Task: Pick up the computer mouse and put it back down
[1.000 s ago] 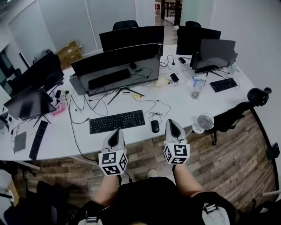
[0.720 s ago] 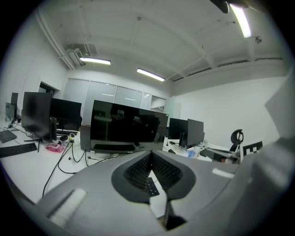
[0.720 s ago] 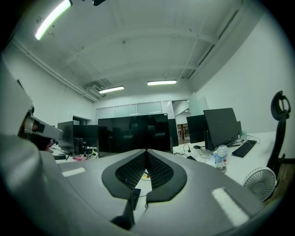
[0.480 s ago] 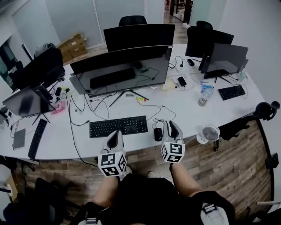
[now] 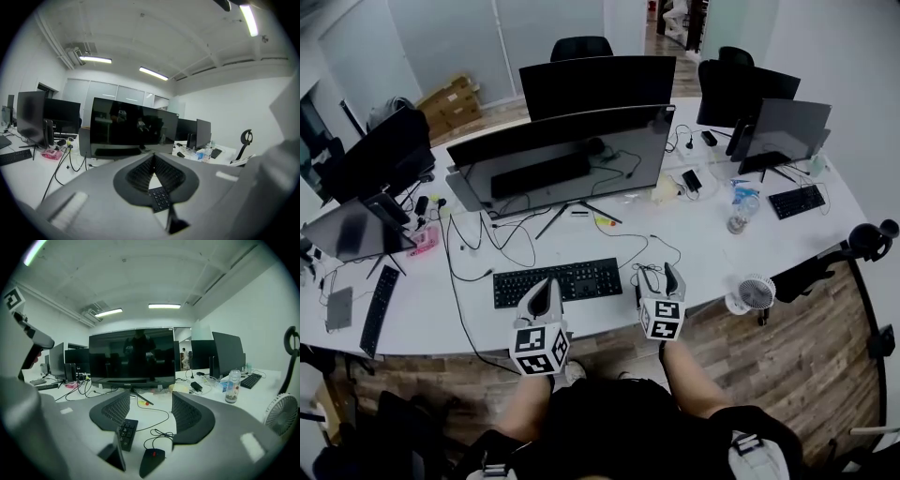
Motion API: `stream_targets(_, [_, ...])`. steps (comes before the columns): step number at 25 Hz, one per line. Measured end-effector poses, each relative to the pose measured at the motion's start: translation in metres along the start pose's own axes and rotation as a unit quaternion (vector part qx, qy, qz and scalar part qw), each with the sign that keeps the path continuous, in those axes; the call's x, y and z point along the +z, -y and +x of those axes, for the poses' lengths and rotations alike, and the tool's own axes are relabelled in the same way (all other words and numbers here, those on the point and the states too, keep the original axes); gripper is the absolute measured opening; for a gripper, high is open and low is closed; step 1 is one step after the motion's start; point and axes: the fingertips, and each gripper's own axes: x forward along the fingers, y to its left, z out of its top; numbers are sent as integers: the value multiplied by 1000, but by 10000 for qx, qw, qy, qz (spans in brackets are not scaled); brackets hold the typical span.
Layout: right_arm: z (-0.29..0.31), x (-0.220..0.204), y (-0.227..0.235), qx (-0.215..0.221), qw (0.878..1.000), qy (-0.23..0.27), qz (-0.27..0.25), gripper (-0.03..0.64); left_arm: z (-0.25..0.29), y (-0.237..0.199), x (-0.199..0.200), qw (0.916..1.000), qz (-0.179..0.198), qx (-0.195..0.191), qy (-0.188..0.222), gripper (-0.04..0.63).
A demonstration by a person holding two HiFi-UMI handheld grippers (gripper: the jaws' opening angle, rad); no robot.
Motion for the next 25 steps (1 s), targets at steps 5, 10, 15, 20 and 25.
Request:
stream_targets(5, [21,-30,3,-120,9992,-384,-54,271,4,-10,0,10000,-46,55,-37,55])
stream_targets(10, [34,-60,10,-309,9975,-628,-71,287,5,-20,-3,9997,-165,142,-99,55])
stream_targets(15, [43,-99,12,-365,9935,-1064,-164,288,1,-28,-6,9994,-190,238,-131,55])
stream_targets(20, [50,-136,15,-417,9872,-1529,-182,288,-4,-37,-10,9991,-174,360,-164,55])
stream_targets(25, [56,-158,17,-415,9838,-1735,-170,288,-8,-45,-14,9984,-170,489,-234,55])
